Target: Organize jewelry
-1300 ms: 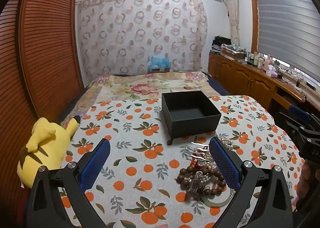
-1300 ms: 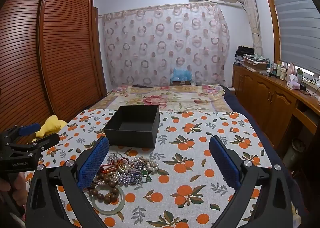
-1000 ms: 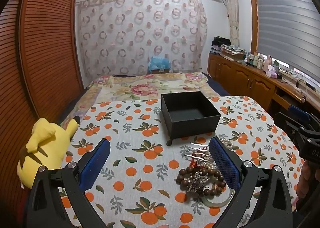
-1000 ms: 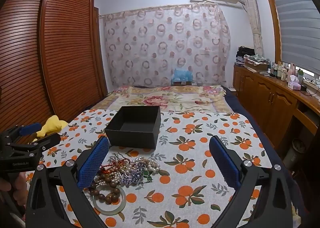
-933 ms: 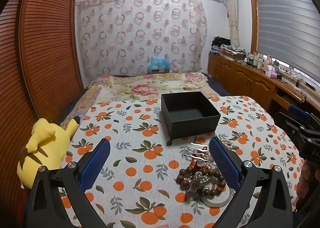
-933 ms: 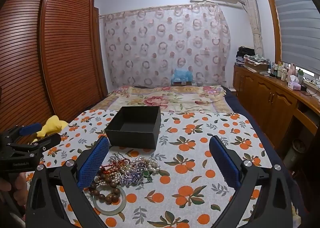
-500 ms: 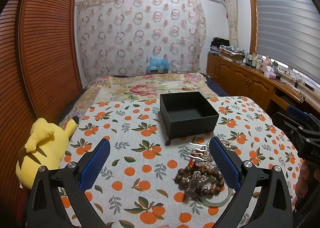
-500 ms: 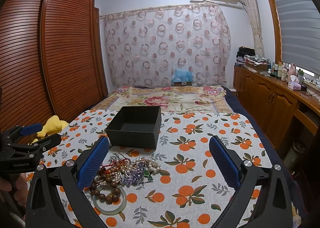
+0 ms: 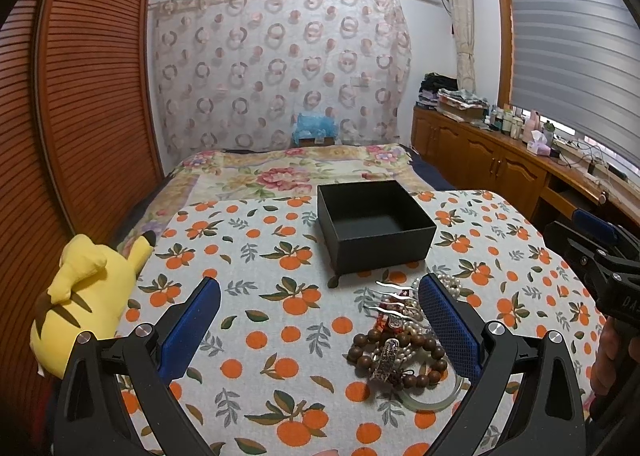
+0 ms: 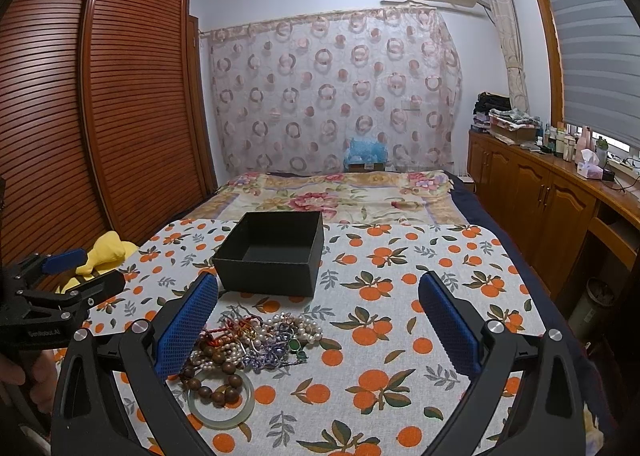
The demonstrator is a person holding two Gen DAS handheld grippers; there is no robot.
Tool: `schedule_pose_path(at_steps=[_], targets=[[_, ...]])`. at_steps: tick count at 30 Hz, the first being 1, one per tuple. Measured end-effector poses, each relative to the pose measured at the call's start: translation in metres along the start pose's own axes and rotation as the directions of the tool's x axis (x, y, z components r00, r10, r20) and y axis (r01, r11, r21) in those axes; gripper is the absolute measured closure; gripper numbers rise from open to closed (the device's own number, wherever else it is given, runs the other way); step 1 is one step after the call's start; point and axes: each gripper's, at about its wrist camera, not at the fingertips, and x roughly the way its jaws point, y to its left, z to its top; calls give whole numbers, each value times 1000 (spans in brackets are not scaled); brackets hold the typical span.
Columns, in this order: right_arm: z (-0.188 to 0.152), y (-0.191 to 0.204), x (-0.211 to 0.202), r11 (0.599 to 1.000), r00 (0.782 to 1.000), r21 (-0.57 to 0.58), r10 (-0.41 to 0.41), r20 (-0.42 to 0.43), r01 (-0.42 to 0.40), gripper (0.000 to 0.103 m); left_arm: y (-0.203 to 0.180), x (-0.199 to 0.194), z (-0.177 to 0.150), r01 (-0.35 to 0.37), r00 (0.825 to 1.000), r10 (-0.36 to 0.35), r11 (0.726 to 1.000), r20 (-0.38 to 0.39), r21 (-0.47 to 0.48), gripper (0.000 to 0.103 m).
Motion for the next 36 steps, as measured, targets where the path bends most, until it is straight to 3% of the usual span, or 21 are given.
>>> schedule_pose_path(at_steps=[36], targets=[[2, 2, -2, 1000, 1000, 0, 2, 2, -2, 2, 0, 0, 0, 2, 1000, -2, 1000, -2, -4, 7]])
